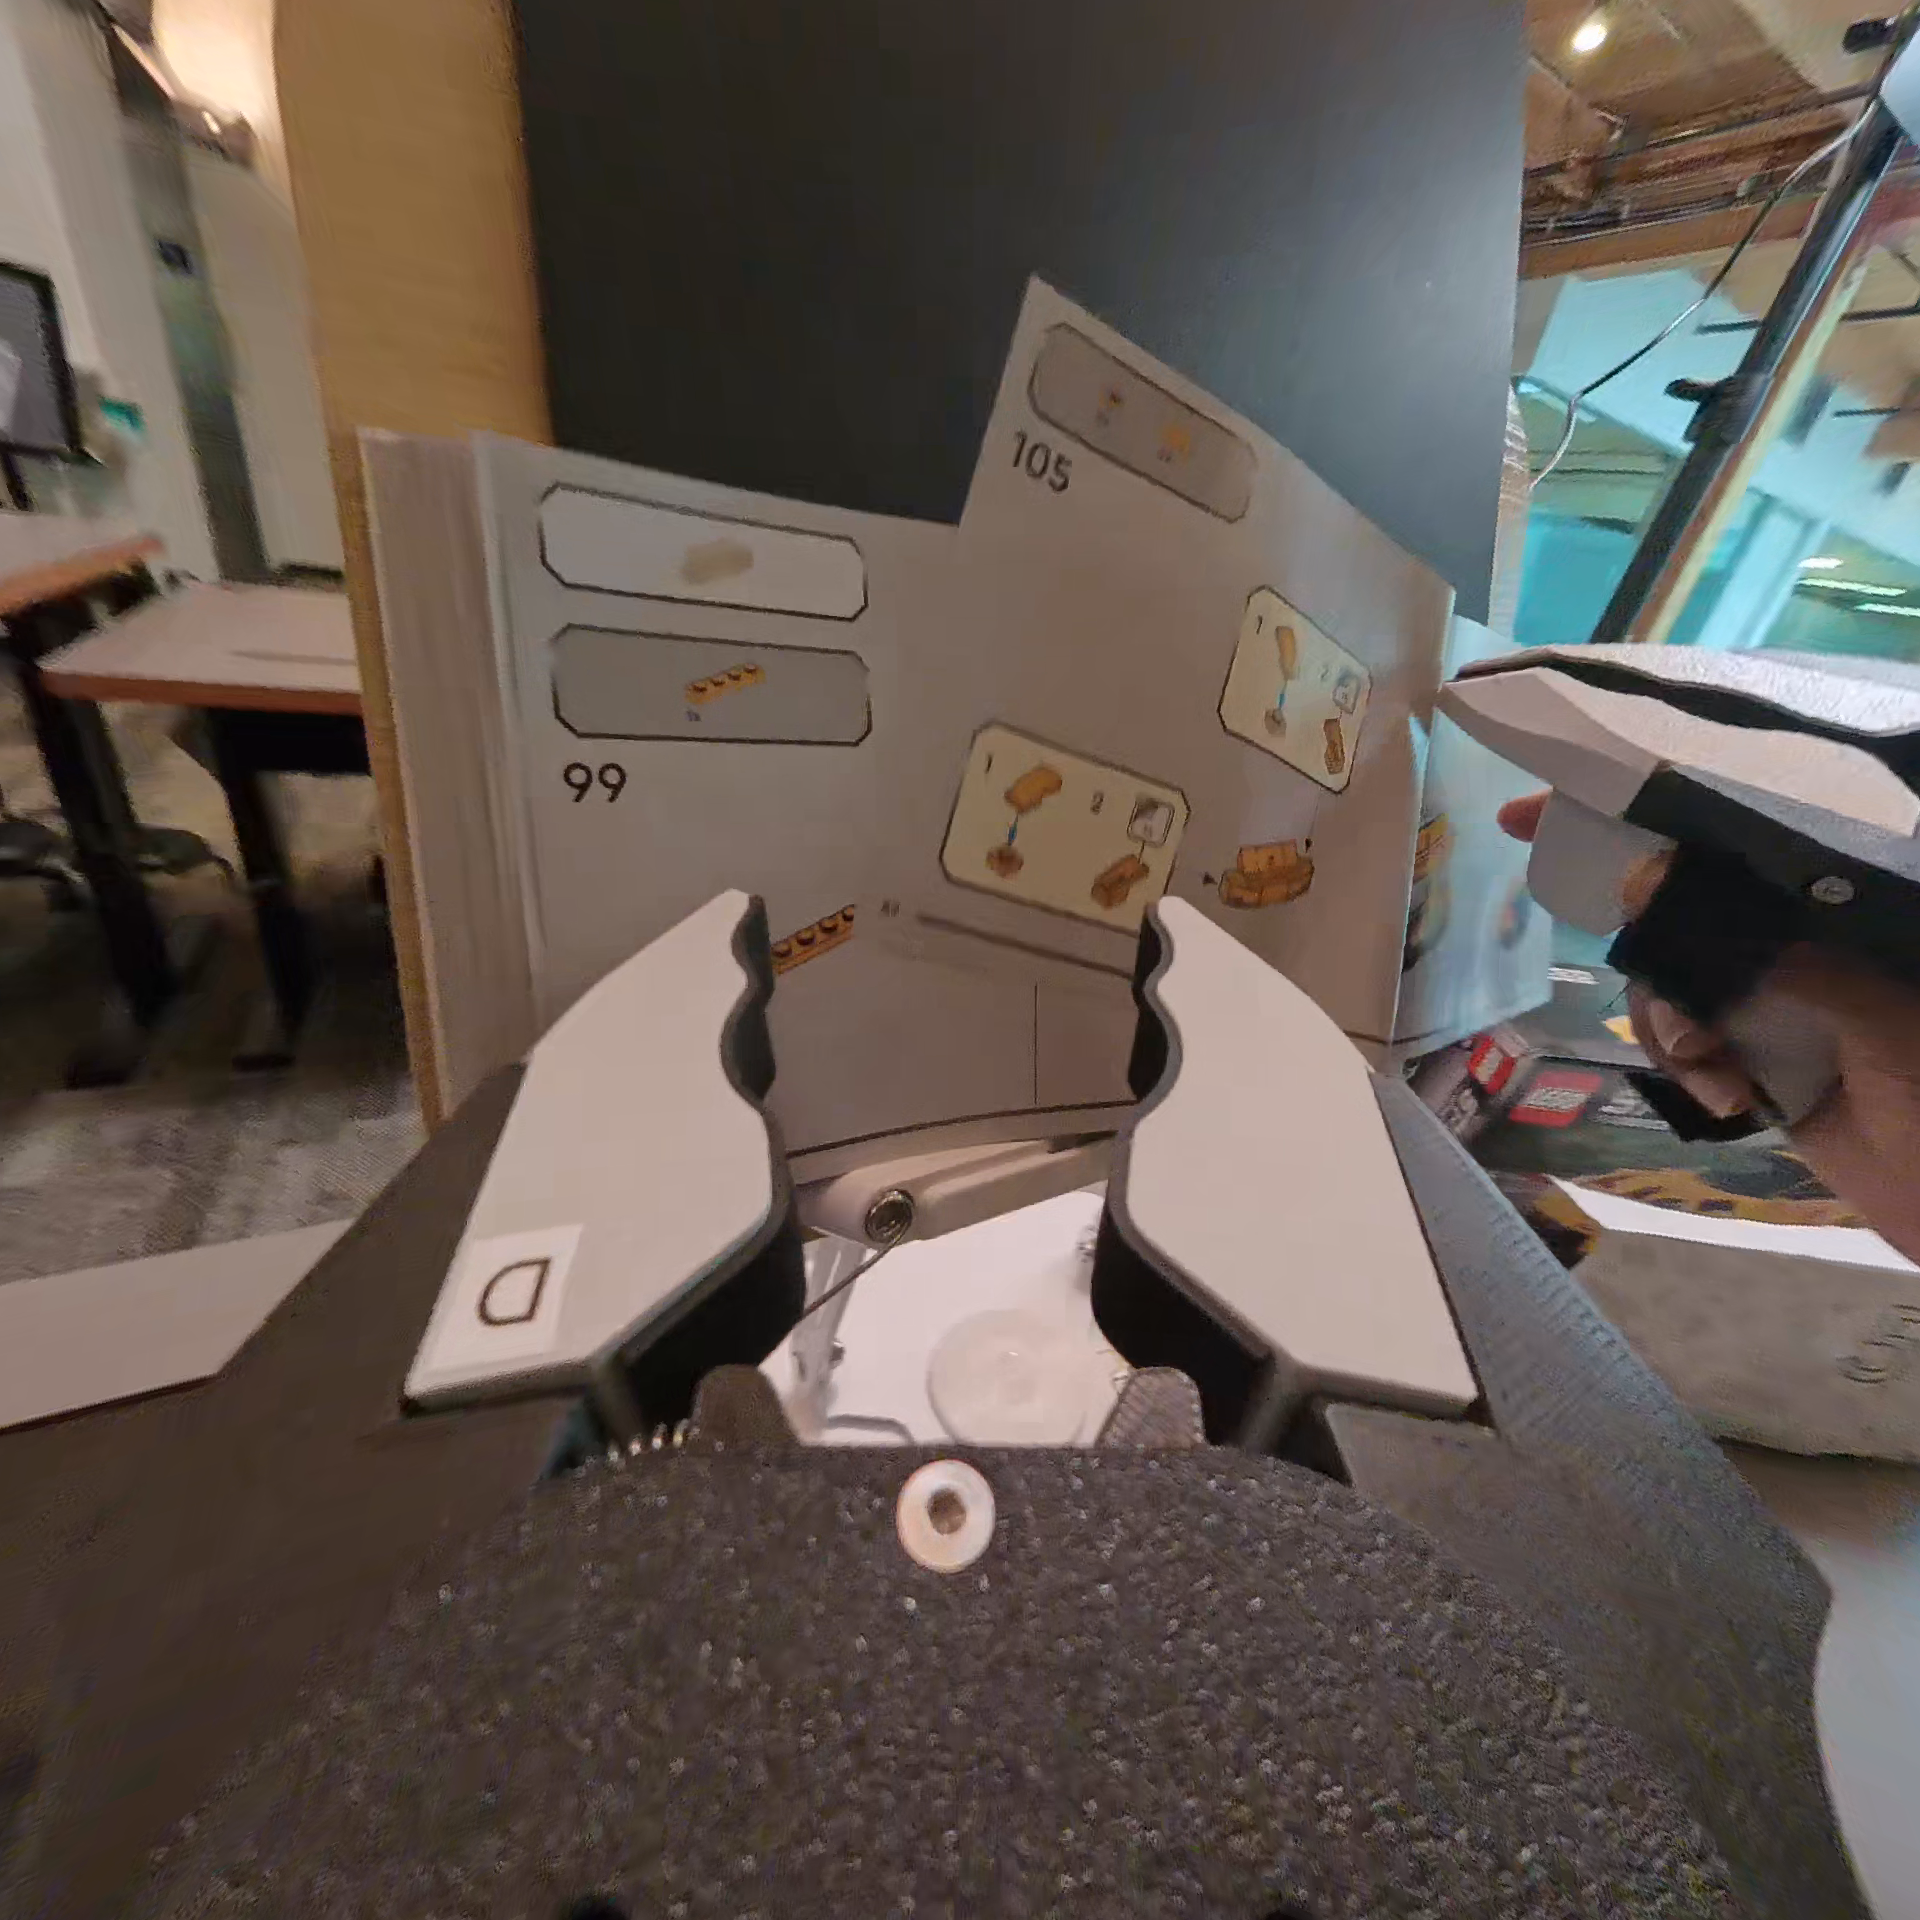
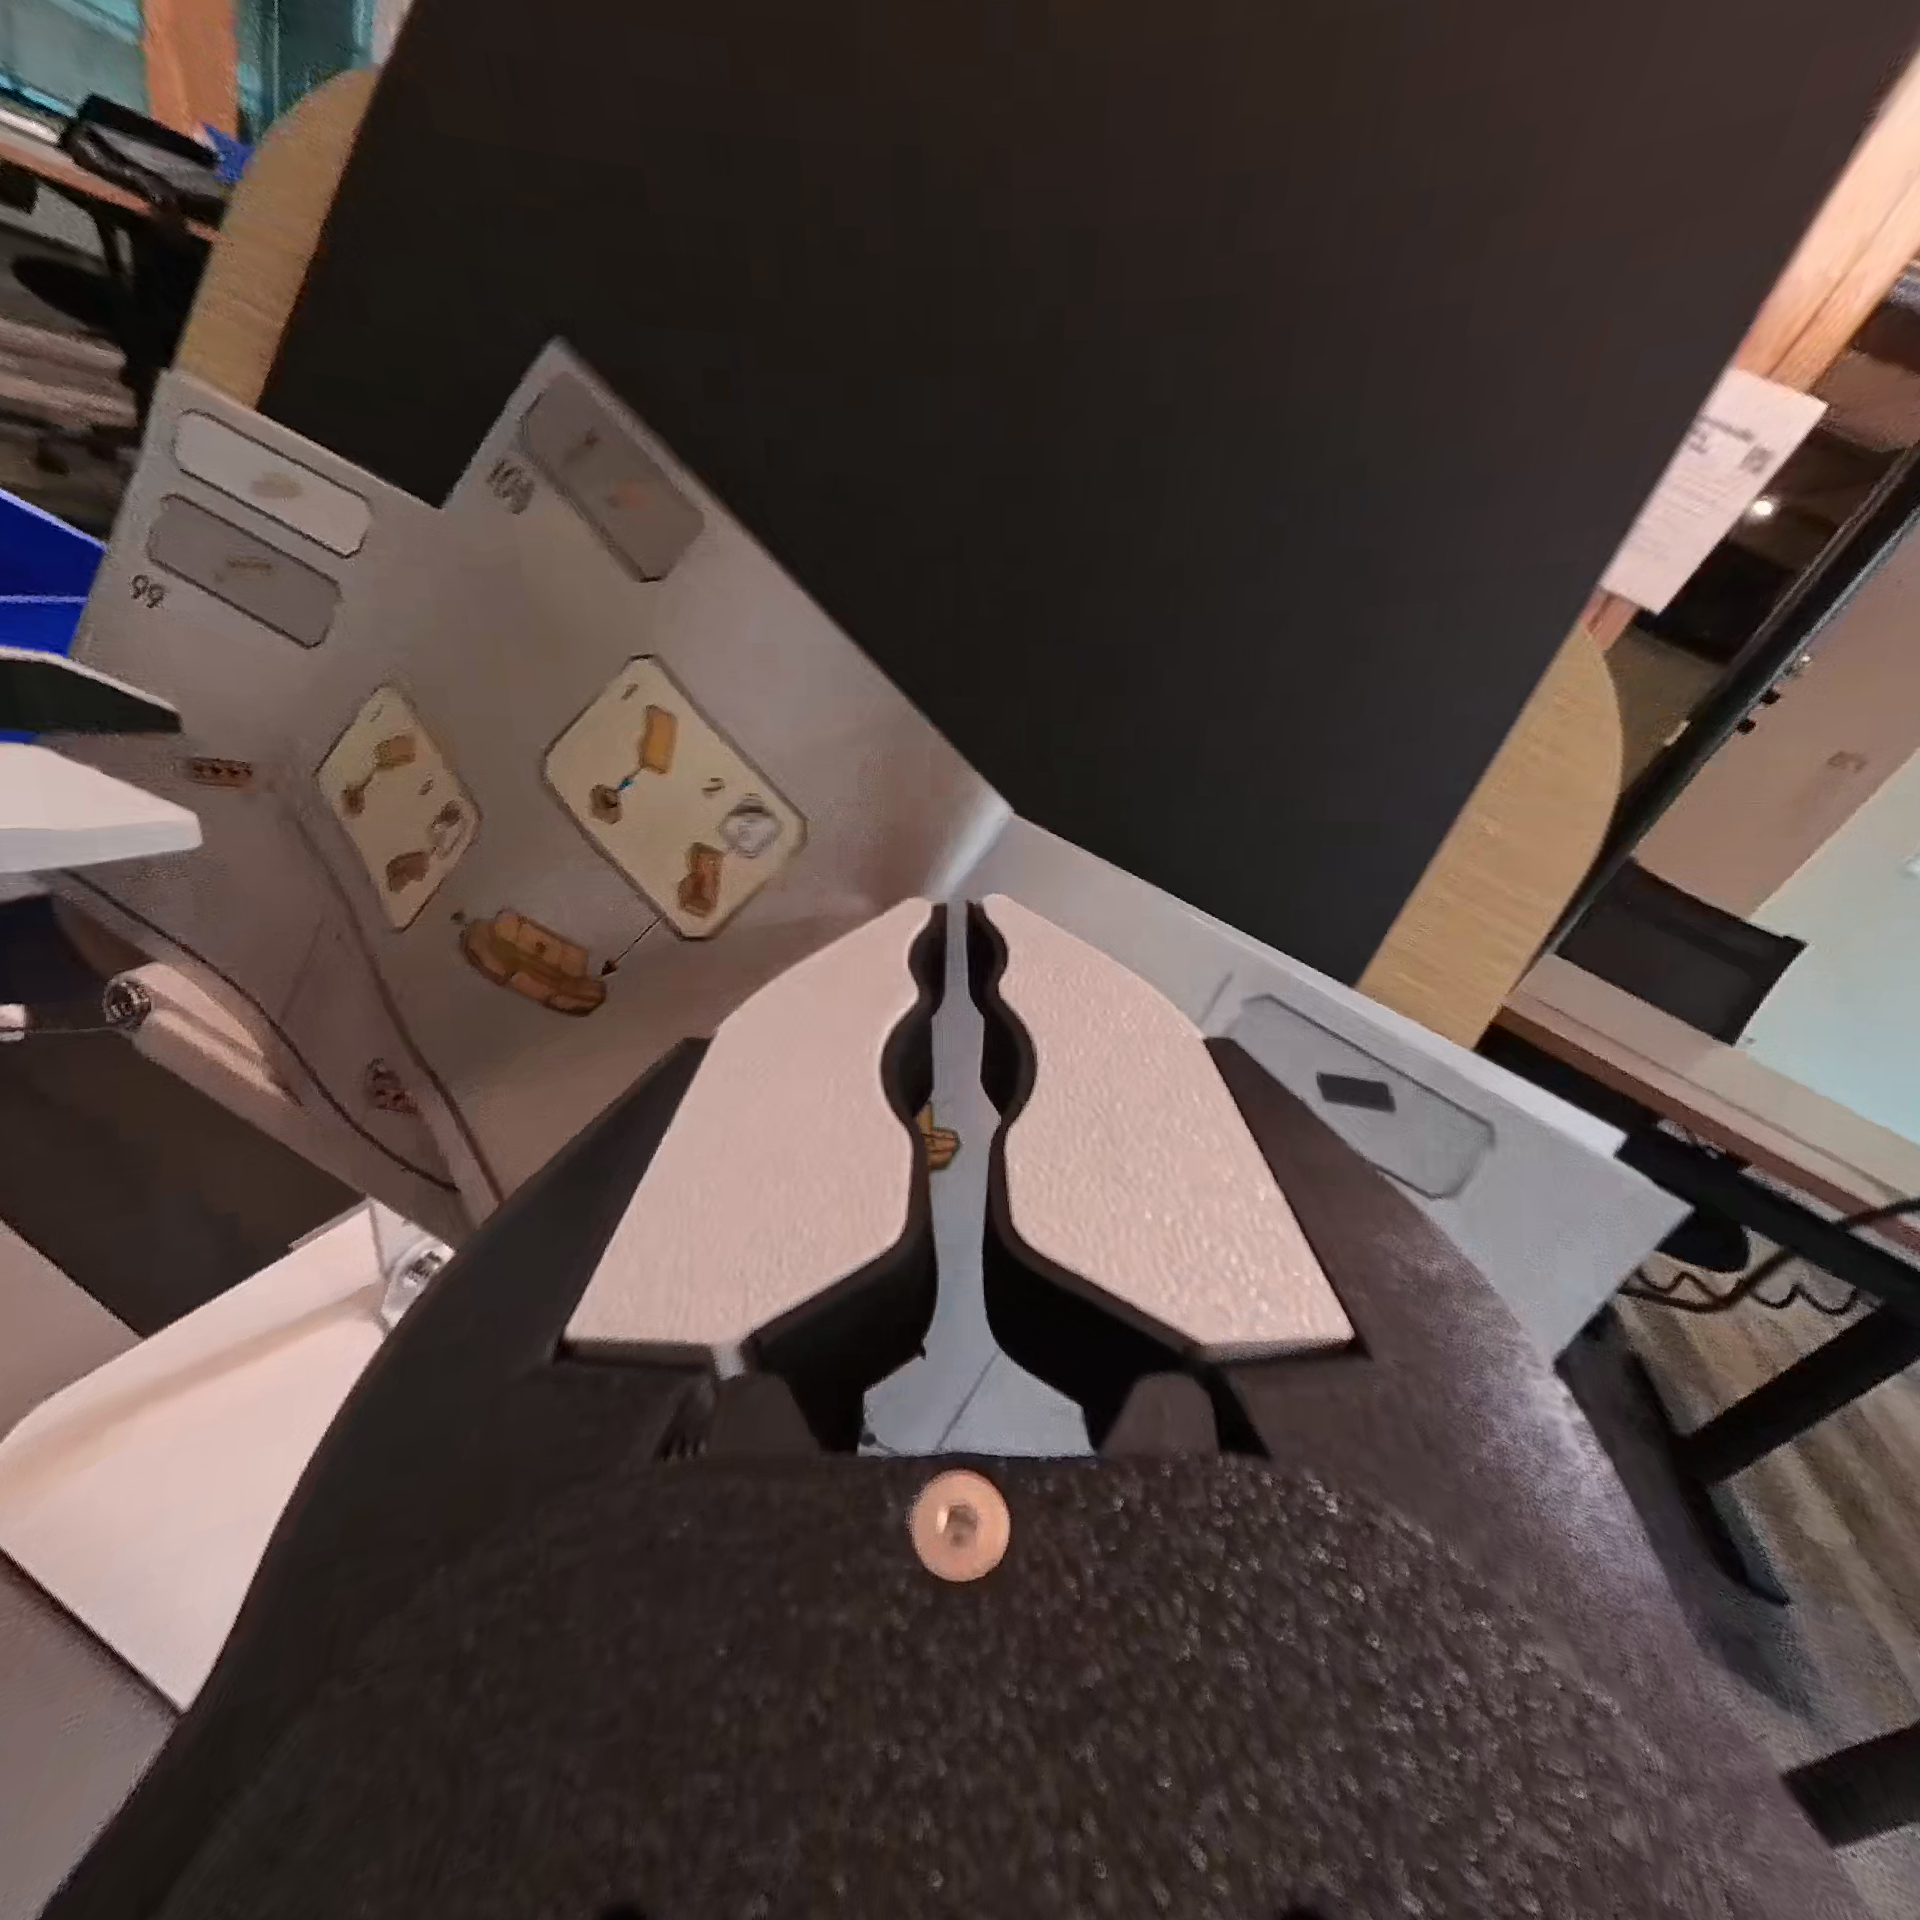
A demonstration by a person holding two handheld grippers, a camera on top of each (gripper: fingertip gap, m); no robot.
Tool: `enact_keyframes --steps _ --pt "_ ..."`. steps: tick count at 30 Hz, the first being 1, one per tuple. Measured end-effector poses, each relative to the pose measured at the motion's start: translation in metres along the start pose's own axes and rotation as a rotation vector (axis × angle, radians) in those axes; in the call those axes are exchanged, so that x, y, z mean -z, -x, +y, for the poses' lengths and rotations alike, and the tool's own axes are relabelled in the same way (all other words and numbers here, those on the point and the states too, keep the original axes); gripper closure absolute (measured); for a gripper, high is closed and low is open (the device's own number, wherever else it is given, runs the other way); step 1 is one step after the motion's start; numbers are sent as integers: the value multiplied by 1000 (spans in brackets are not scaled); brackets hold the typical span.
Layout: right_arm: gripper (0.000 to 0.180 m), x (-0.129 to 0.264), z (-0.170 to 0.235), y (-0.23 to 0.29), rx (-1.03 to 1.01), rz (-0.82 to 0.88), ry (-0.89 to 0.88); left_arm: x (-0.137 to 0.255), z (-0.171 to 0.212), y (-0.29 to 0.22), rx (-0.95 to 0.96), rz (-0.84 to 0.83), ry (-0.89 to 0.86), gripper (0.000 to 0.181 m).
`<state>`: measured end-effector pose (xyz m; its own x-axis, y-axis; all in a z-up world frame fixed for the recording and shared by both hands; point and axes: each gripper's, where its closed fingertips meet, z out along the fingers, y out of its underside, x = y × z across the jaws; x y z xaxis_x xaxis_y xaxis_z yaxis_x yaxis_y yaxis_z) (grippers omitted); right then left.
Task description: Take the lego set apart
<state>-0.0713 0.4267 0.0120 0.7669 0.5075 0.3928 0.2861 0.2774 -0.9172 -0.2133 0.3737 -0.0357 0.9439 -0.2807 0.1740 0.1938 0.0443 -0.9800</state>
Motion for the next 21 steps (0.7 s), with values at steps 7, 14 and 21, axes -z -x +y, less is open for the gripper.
enact_keyframes --steps 7,14,21 --pt "176 -2 13 1 -41 -25 35 -15 10 -20 -5 111 53 123" --pt "171 16 3 0 -101 -43 -5 -23 16 -44 -25 168 80 125" --pt "139 34 -20 16 -177 -111 -67 -29 25 -72 -62 230 112 125"
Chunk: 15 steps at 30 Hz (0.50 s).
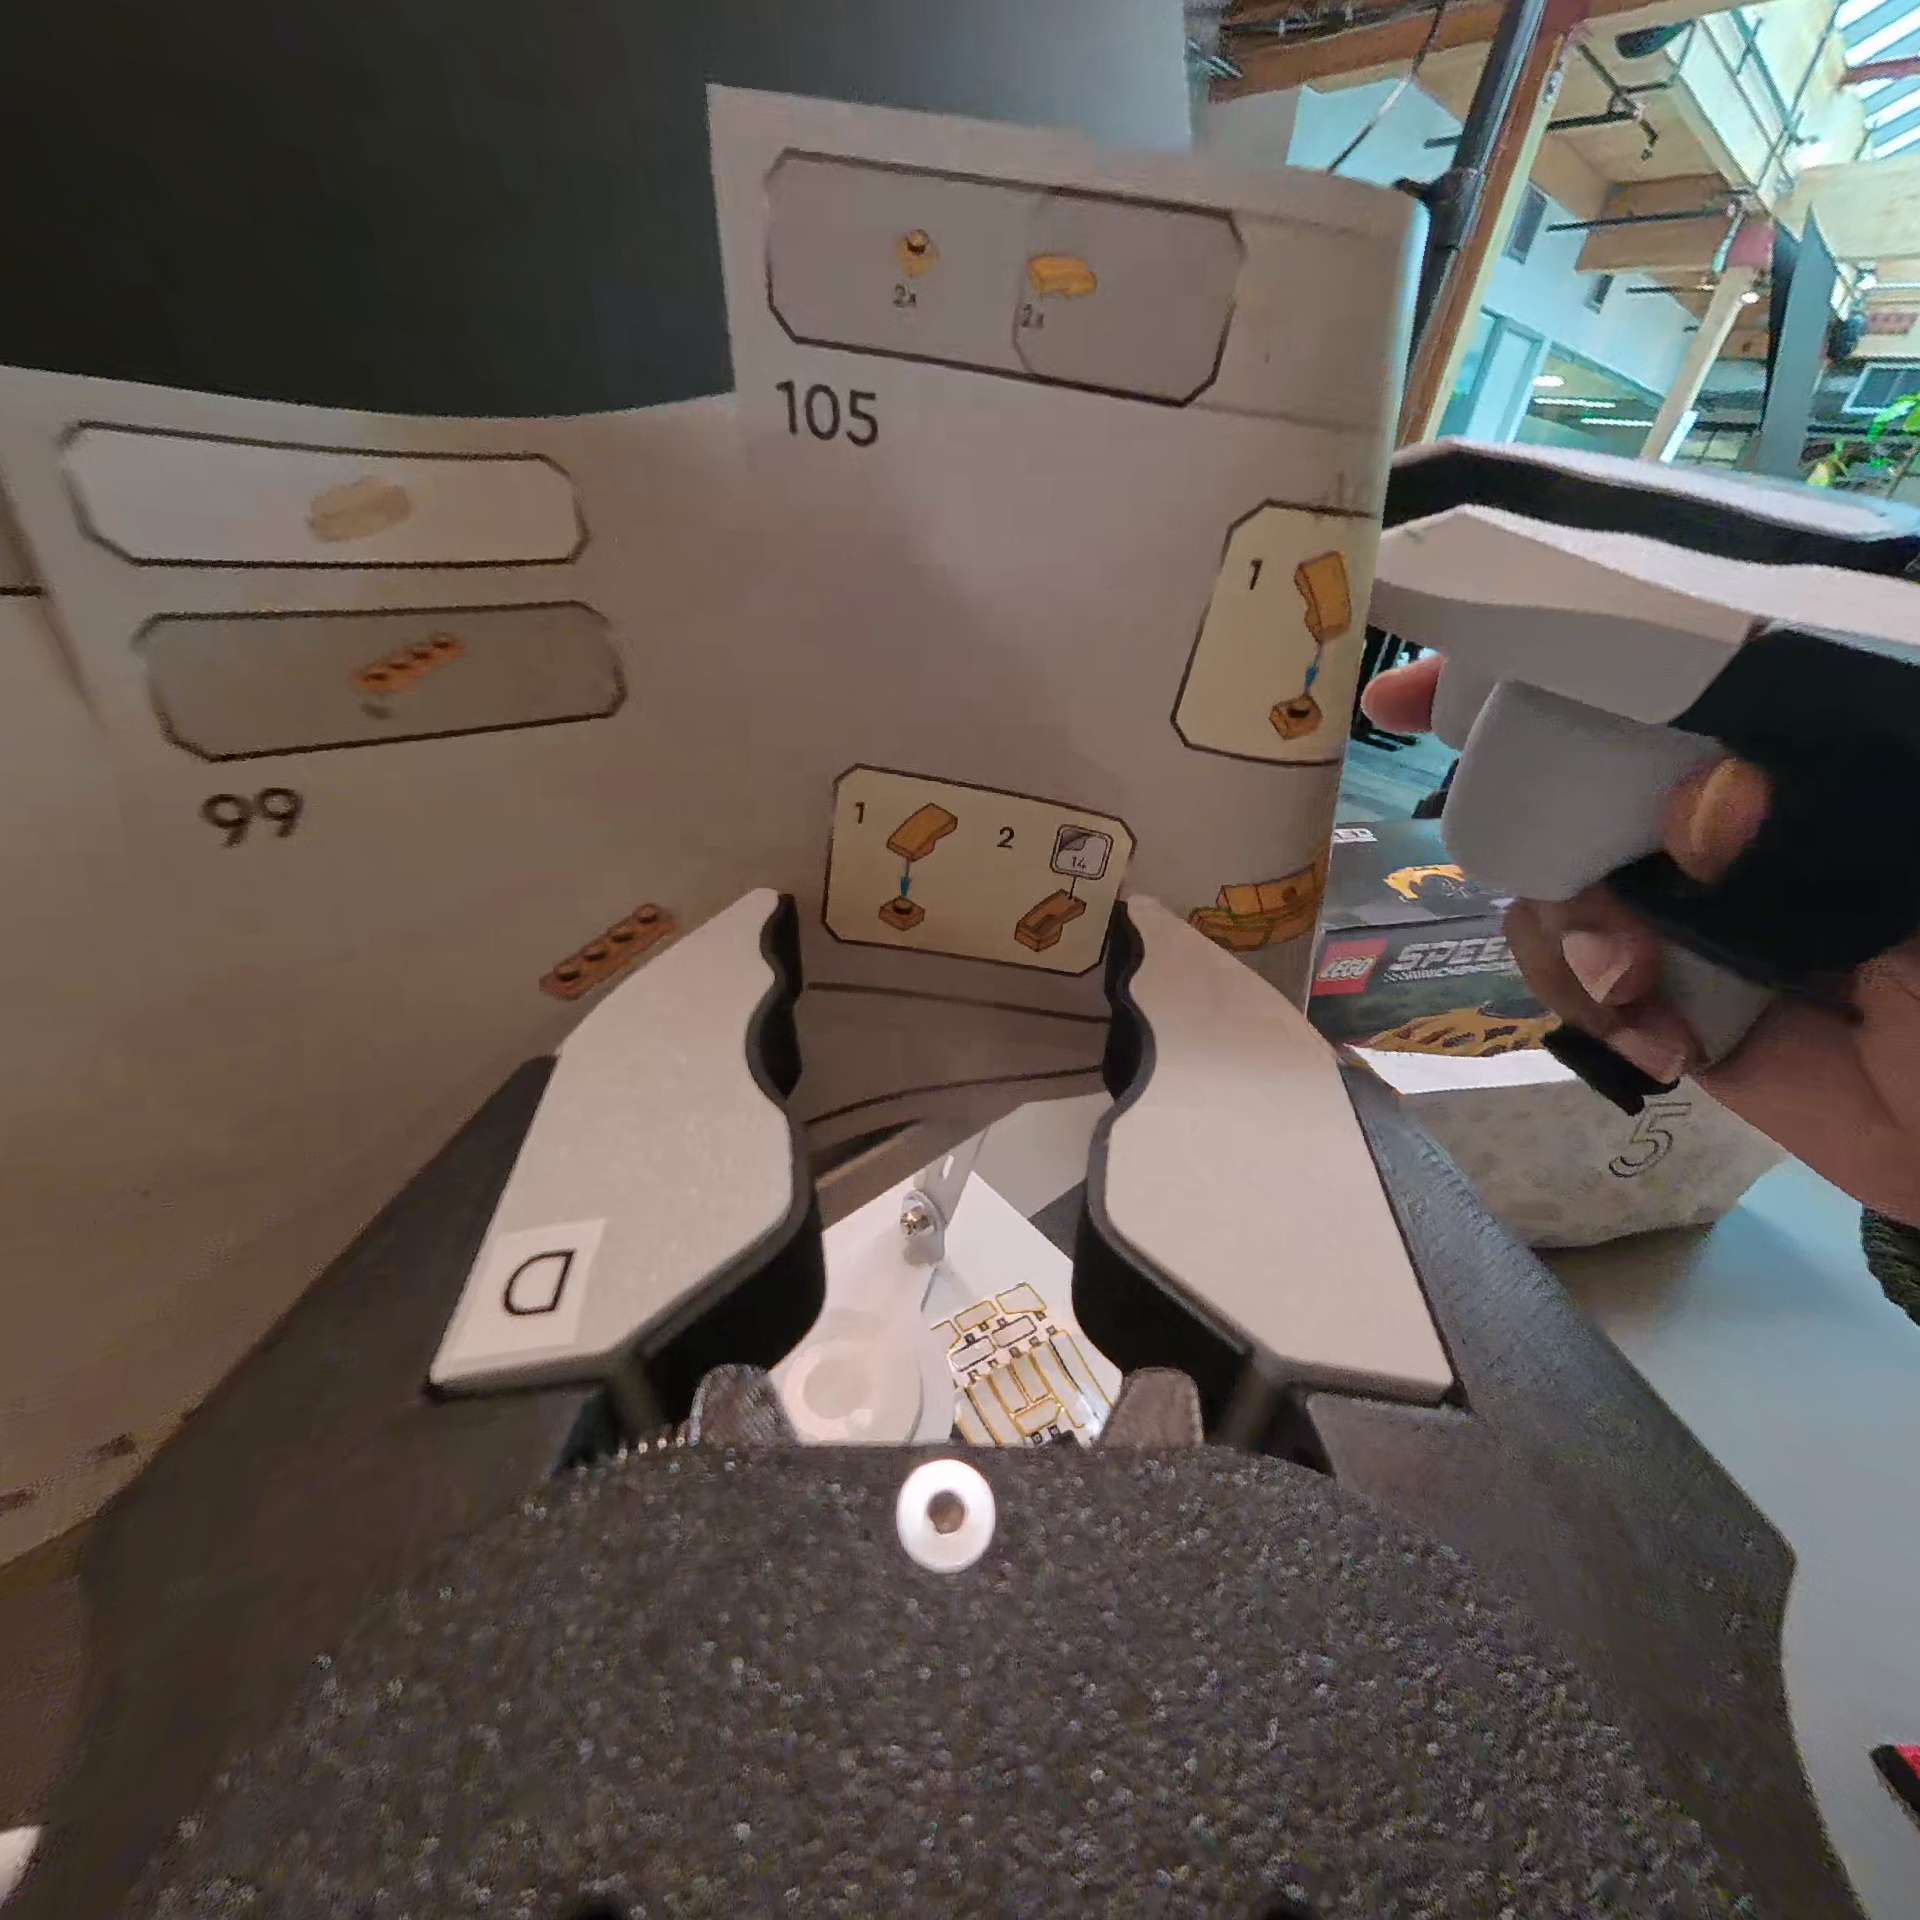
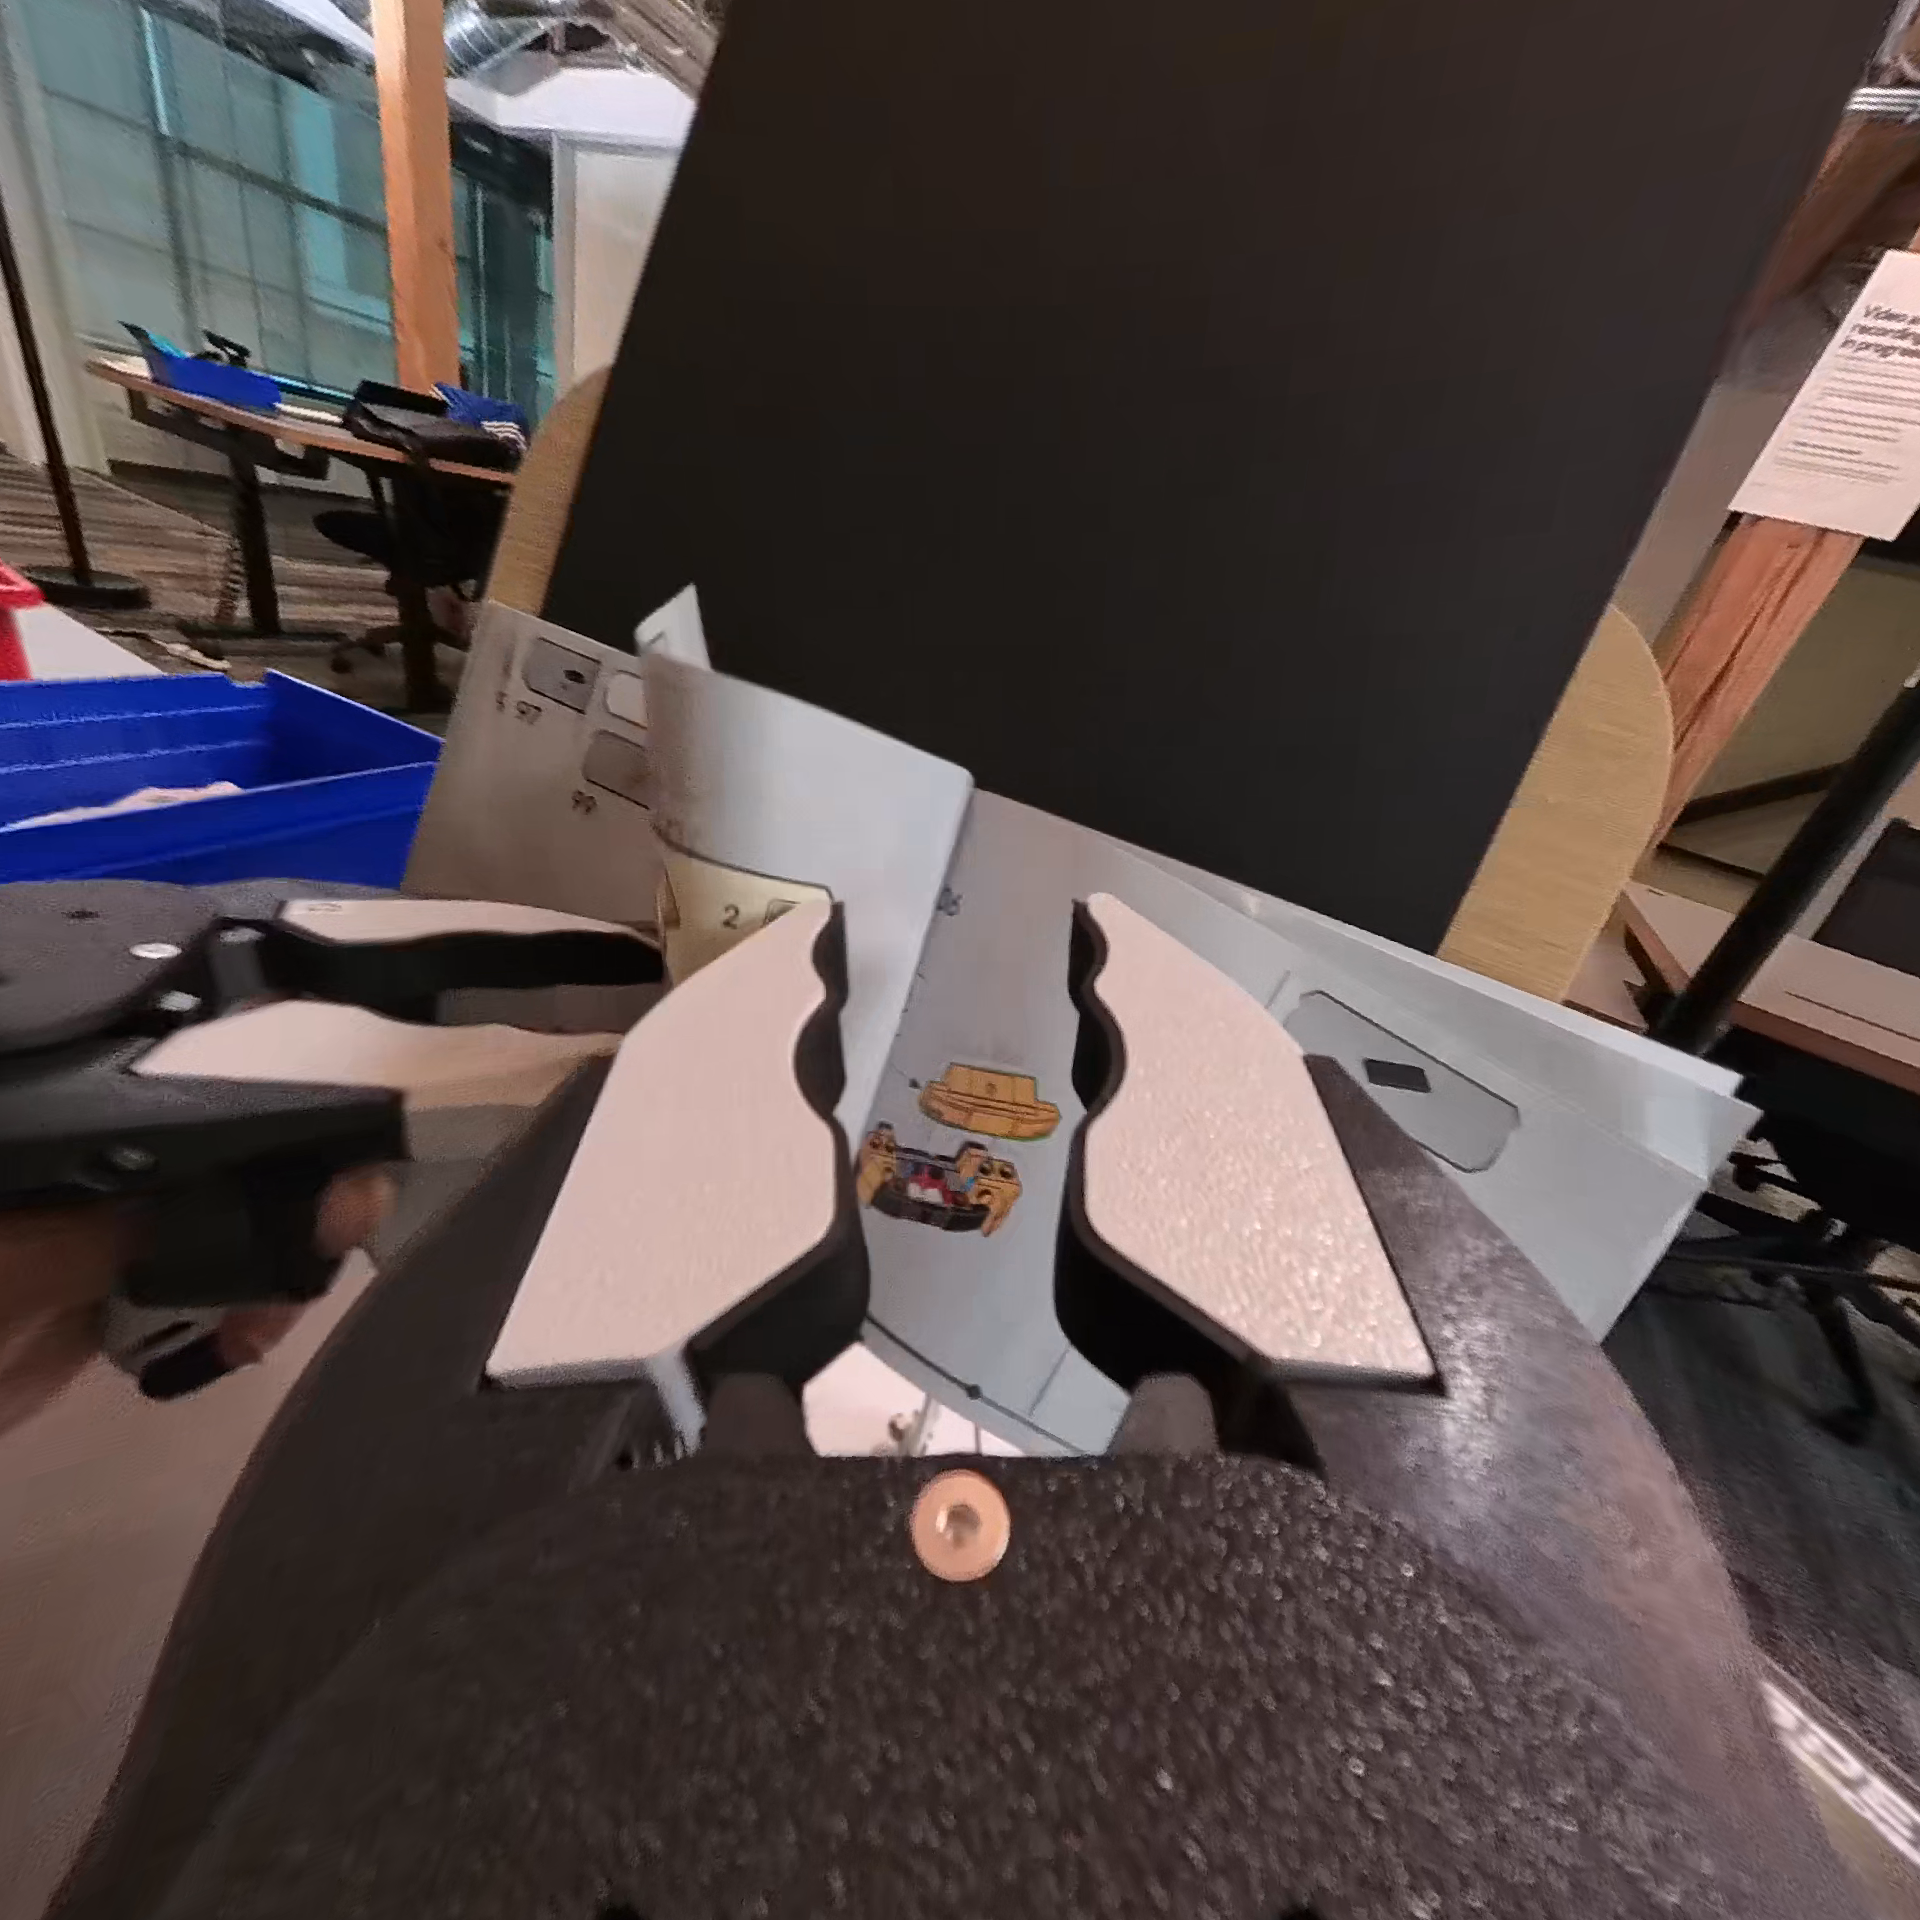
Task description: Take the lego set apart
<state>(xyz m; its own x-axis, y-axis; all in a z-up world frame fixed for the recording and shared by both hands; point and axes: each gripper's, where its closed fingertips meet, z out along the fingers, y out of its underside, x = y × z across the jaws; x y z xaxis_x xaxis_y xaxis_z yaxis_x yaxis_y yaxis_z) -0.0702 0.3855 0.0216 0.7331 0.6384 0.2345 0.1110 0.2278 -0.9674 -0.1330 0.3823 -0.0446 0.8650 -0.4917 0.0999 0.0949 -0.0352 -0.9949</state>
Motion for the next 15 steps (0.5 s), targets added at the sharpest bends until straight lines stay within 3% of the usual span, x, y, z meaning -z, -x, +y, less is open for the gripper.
enact_keyframes --steps 7,15 --pt "103 -6 -4 9 -11 23 43 -10 6 -21 -30 48 26 125" --pt "99 12 -19 21 -19 -1 -25 -13 9 -29 -32 76 34 126"
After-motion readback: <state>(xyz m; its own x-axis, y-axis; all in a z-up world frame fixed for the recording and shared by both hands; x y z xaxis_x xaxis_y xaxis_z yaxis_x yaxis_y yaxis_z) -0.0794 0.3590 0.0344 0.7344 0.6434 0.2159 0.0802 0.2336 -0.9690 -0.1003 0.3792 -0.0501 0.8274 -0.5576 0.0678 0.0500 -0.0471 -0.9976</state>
